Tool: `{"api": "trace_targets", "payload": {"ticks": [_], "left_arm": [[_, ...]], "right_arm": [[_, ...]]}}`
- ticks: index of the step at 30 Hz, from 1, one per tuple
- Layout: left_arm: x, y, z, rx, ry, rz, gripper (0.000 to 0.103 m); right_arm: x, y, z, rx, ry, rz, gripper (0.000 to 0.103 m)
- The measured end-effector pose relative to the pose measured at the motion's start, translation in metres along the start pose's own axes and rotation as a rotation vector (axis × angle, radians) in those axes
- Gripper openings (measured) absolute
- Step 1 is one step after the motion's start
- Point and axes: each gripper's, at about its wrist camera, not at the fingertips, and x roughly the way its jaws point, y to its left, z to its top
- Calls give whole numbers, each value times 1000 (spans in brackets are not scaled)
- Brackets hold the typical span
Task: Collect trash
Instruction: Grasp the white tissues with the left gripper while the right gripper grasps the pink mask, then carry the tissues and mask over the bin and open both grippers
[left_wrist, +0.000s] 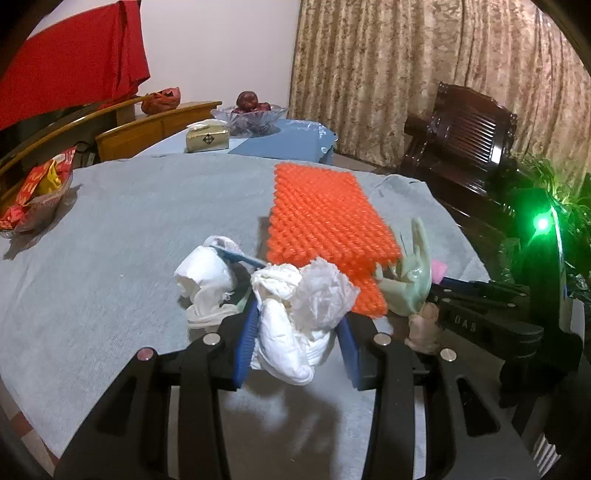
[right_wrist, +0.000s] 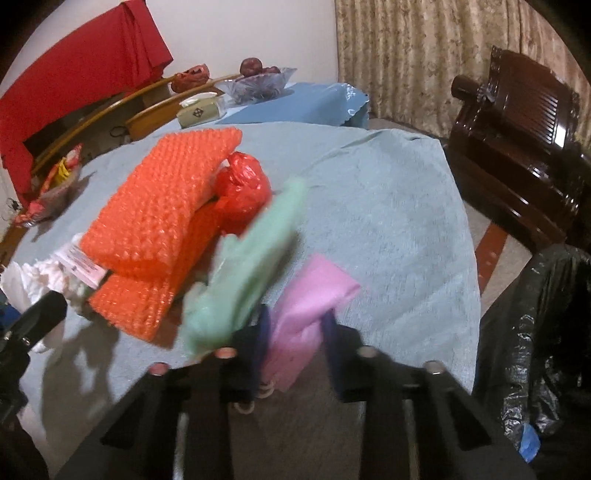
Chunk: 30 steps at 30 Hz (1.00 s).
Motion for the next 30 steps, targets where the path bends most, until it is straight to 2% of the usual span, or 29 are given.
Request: {"api": "trace_targets", "payload": {"ticks": [30], "left_arm": [[-56,-70,20,87,-85,-111,38]], "right_arm": [[-157,-28,-3,14,-251,-1,18]]}}
